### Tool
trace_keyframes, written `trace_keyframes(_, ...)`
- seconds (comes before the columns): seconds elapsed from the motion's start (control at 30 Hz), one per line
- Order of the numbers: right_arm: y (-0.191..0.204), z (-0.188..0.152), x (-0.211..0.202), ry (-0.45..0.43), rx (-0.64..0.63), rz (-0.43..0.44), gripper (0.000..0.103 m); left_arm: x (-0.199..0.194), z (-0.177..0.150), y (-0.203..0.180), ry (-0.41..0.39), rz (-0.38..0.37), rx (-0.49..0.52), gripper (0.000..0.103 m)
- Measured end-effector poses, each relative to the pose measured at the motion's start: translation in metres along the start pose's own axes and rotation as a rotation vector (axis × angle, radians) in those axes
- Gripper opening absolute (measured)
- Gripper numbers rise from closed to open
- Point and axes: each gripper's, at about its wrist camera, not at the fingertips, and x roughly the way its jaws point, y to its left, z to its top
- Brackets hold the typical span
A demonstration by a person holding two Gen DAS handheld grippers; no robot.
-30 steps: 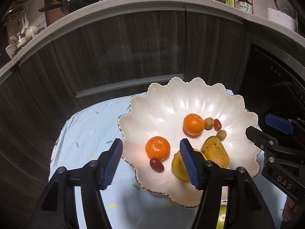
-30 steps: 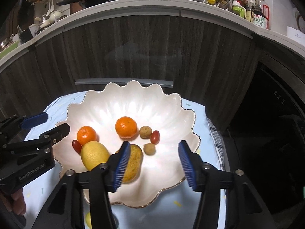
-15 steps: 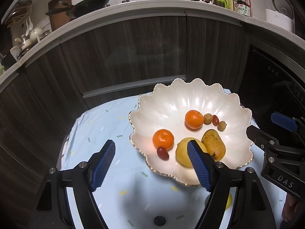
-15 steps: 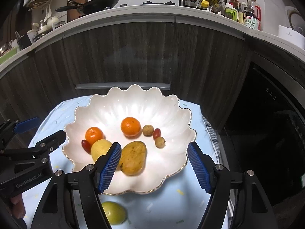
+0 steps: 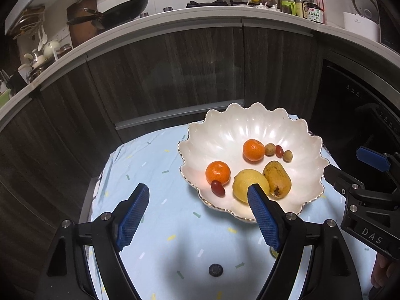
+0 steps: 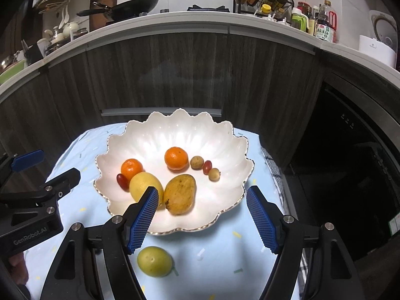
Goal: Organize fruits
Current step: 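Move both tools back from the bowl toward the green fruit and blueberry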
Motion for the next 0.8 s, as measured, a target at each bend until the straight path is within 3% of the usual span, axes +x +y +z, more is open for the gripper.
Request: trace_keyframes(0.8,0.027,-0.032,-0.007,0.041,-0.078,0.019,0.073,-0.010,-0.042,0.013,0.006,-0.022,0.012,0.080)
